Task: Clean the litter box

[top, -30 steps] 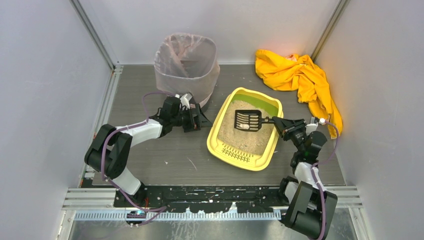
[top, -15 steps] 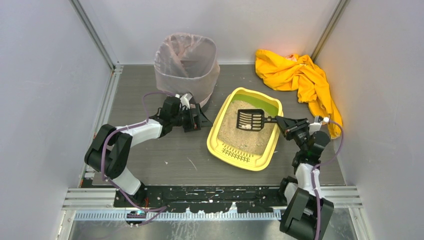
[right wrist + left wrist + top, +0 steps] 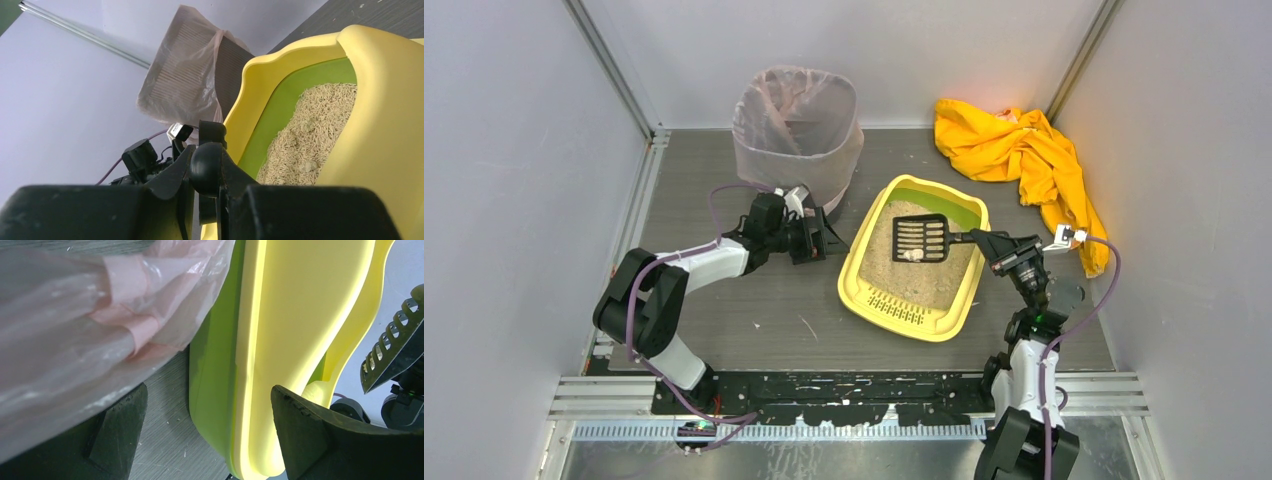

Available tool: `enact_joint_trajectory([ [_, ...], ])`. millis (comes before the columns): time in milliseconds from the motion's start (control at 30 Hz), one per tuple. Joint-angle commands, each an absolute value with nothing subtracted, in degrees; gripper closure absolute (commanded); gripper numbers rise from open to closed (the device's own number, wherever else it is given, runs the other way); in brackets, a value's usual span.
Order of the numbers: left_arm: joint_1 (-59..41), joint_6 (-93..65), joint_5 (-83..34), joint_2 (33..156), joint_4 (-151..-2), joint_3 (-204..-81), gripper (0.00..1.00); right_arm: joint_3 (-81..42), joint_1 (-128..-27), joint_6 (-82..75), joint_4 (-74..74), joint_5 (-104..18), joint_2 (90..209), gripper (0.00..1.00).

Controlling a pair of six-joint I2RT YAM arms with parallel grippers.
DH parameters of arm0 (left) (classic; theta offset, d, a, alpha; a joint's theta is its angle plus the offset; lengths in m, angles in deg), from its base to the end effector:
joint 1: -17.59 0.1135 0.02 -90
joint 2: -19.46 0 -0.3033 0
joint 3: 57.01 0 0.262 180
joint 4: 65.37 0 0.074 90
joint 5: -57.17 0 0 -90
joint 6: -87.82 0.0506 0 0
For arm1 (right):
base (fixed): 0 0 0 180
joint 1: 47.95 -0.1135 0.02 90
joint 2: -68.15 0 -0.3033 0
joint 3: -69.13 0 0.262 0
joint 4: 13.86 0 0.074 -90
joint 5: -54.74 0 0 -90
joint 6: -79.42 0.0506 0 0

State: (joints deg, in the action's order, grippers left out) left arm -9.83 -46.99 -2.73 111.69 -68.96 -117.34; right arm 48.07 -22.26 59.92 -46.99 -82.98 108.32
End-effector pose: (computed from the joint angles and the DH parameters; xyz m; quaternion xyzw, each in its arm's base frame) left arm 0.2991 -0.1838 0.2097 -0.0122 0.8666 -0.4471 0.2212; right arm 0.1430 -0.0272 0.2495 0.2060 0.6132 0.5049 0.5715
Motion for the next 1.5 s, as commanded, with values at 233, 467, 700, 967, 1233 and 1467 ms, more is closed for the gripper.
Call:
enact_joint_trajectory([
  [233,-10.1,-47.2,-1.4,109.1,-65.7,-118.0,0.08,40.7,-22.4,62.2,-43.2,-80.2,109.0,0.99],
  [467,-10.1,-47.3,-2.2,110.1,-66.1,-118.0,0.08,30.8,-22.4,63.6,-34.8,-78.9,110.4,0.99],
  [700,-10.2,-47.4,-2.3,111.0,-65.8,-118.2,0.08,20.3,-23.5,63.5,-32.3,-76.9,117.8,0.99],
  [967,-10.2,-47.6,-1.8,111.6,-65.4,-118.4,0.08,3.1,-35.1,58.1,-28.7,-69.4,130.3,0.99],
  [1233,-10.2,-47.3,-2.0,110.2,-66.0,-118.1,0.08,-17.8,-42.3,57.0,-27.6,-67.6,146.5,0.99],
  [1467,-10.2,-46.5,-2.7,108.8,-67.1,-118.1,0.08,-39.6,-52.8,47.3,-15.5,-65.5,162.8,0.99],
])
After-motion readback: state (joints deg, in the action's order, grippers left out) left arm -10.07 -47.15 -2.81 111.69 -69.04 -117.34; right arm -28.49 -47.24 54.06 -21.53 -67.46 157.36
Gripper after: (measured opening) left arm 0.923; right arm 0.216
